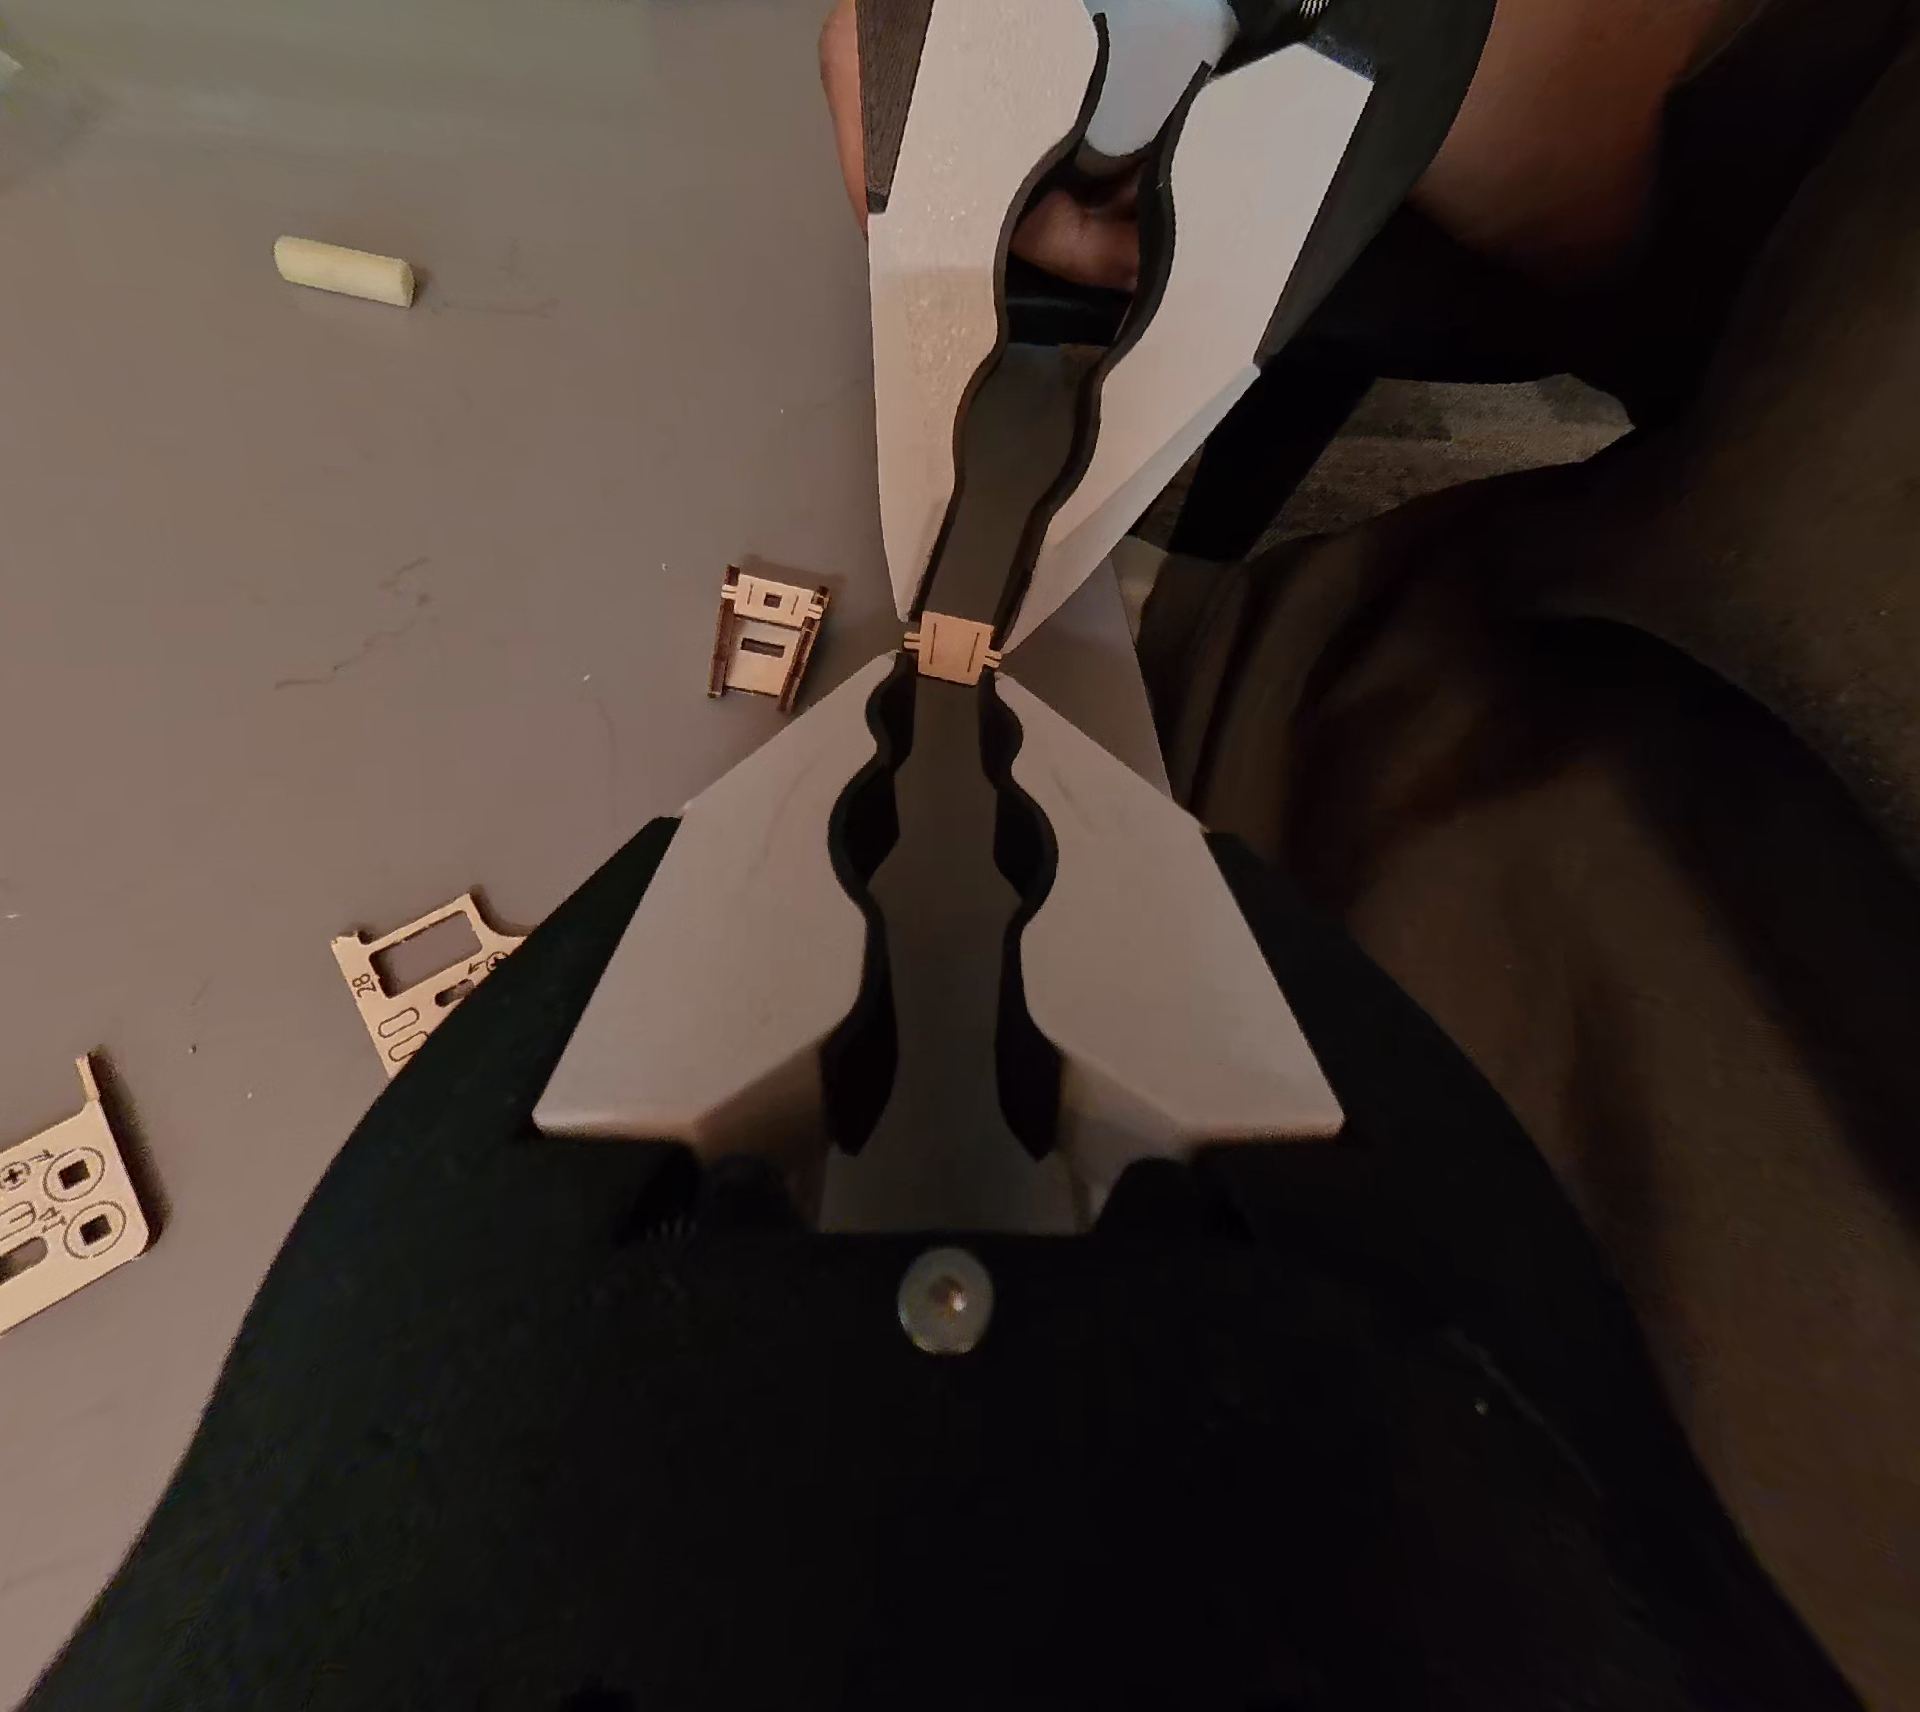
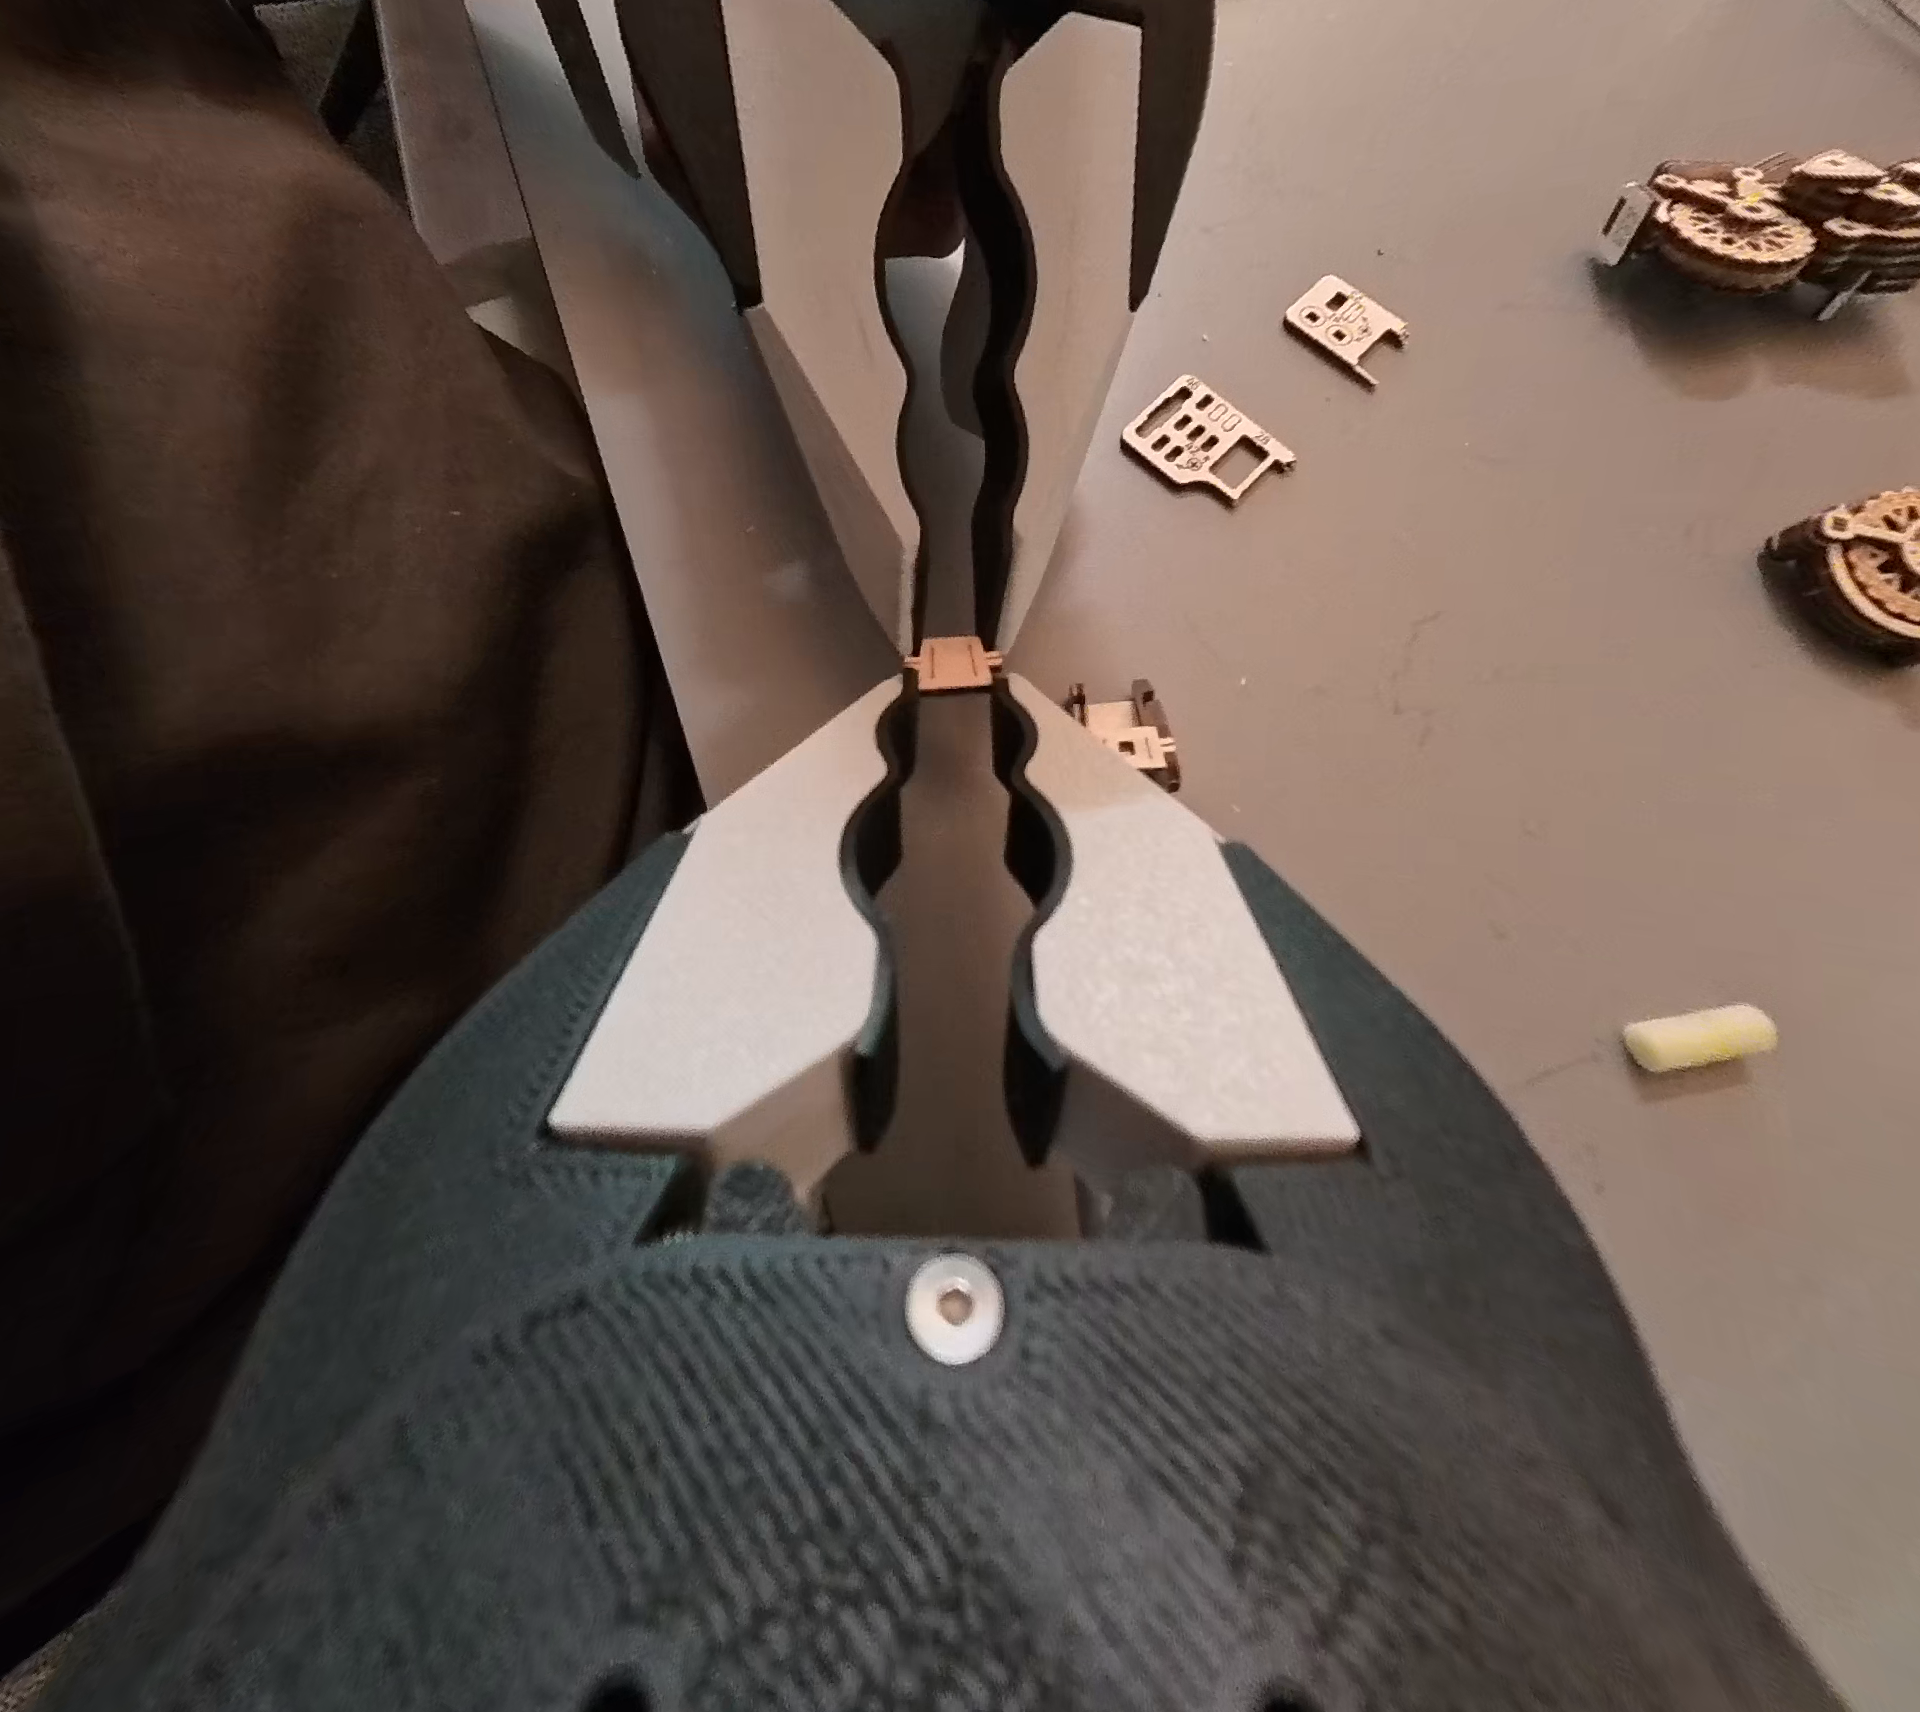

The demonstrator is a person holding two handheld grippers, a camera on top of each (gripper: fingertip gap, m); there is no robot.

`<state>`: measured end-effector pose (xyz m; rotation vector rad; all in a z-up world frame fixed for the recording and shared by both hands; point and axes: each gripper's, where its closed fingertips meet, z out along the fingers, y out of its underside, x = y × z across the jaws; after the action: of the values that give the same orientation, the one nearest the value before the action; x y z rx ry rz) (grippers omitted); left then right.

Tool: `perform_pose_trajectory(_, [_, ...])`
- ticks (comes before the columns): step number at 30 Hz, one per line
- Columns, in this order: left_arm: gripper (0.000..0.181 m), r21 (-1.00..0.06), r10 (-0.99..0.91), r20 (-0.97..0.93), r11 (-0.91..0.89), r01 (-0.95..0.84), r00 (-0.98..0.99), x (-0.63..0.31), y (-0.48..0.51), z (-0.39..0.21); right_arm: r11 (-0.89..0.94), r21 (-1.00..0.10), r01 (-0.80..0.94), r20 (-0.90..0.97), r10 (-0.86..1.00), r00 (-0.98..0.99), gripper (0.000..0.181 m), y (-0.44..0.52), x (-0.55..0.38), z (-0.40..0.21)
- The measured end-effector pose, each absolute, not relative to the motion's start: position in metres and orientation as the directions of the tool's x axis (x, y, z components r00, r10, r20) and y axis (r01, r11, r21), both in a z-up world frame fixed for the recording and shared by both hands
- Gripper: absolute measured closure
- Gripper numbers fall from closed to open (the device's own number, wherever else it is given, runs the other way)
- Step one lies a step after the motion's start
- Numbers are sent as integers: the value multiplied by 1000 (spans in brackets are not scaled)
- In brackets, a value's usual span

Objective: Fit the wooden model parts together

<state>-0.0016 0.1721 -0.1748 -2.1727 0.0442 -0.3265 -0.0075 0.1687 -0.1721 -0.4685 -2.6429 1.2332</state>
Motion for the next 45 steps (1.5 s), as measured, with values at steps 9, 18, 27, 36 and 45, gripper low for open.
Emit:
perform_pose_trajectory(9, [170,-806,-70,198,-579,121,978,-23,171,-180,577,-789,212,95,455,-885,158,178,-25,-166])
perform_pose_trajectory(18, [171,-782,-63,209,-609,129,976,-39,178,-186,606,-760,237,129,498,-858,154,187,-34,-173])
perform_pose_trajectory(27, [170,-753,-76,244,-643,140,967,-37,180,-192,595,-763,253,117,512,-851,158,188,-36,-173])
perform_pose_trajectory(36, [170,-744,-81,244,-655,132,966,-36,180,-194,602,-757,253,122,511,-851,161,188,-36,-174])
perform_pose_trajectory(45, [170,-738,-77,247,-662,136,966,-36,180,-195,630,-726,275,131,519,-845,157,192,-37,-182])
